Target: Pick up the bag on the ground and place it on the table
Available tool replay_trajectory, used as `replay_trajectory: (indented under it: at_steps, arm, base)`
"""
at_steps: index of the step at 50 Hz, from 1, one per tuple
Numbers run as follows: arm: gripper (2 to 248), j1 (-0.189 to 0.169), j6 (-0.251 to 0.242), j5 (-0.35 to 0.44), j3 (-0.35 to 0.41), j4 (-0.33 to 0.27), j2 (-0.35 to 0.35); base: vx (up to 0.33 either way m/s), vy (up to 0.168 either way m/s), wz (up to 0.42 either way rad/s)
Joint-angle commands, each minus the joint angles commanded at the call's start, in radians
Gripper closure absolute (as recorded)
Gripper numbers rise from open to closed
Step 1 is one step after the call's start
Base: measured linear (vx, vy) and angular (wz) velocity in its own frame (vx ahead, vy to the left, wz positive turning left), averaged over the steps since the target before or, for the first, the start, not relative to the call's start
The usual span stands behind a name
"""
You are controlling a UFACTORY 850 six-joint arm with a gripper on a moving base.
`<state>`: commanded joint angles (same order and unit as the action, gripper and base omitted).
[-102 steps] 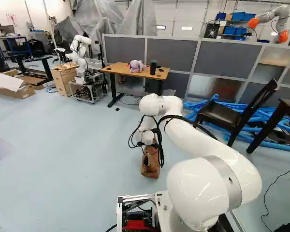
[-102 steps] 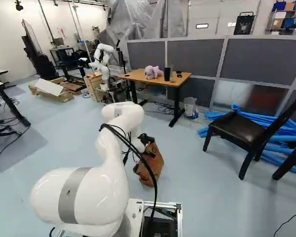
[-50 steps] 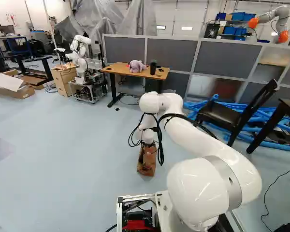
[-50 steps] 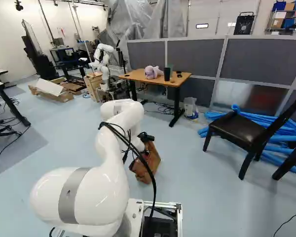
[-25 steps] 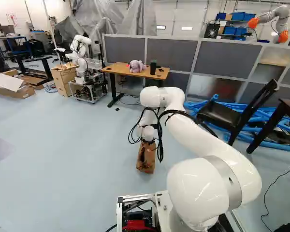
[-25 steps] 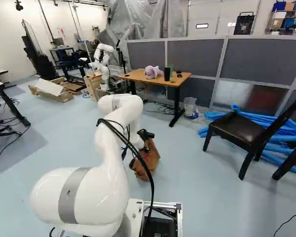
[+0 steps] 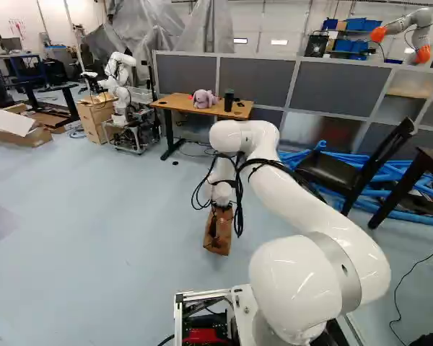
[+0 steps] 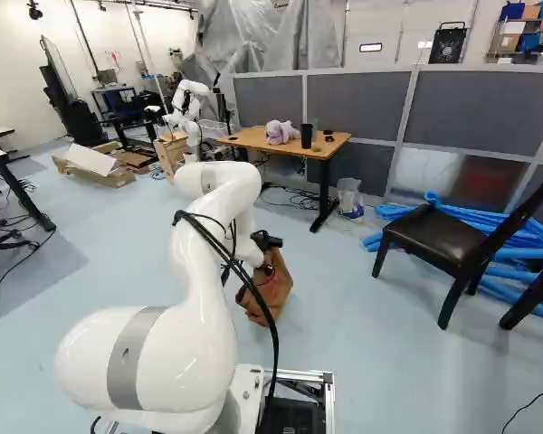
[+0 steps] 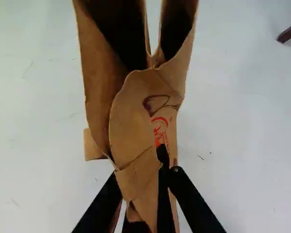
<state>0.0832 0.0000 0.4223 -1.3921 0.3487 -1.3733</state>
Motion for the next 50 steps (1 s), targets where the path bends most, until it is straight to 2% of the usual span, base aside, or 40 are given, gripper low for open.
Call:
replay_trajectory:
  at_steps: [50]
  arm:
    - [225,0.000,0.000,0.000,0.150,0.000,0.181]
  base:
    - [0.000,0.000,0.000]
